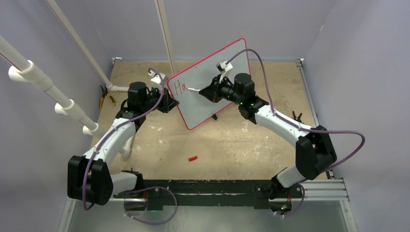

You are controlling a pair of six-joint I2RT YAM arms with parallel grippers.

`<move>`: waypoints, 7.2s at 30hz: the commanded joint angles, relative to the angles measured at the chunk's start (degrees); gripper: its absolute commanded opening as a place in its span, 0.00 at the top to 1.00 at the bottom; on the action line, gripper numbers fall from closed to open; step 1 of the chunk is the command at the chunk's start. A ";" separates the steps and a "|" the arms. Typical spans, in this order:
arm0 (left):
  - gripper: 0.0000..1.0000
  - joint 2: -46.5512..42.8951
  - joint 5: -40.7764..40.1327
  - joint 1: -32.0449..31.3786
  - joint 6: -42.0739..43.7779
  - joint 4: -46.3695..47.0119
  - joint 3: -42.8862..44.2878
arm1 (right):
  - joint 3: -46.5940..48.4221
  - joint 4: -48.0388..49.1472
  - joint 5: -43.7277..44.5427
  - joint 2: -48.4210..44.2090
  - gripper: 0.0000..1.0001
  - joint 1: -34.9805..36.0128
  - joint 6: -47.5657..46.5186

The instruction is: Write a sentence on the whiteboard

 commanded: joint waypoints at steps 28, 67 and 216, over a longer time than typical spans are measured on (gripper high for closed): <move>1.00 -0.72 0.05 0.13 1.57 2.07 1.24 | 2.77 1.93 0.72 -4.19 1.00 -2.60 -0.10; 1.00 0.39 0.45 0.12 1.33 2.33 1.35 | 3.69 3.21 -4.98 0.49 1.00 -2.50 -1.29; 1.00 -0.13 0.89 -0.05 0.84 2.68 1.08 | 2.04 8.40 -3.75 -1.42 1.00 -5.38 4.10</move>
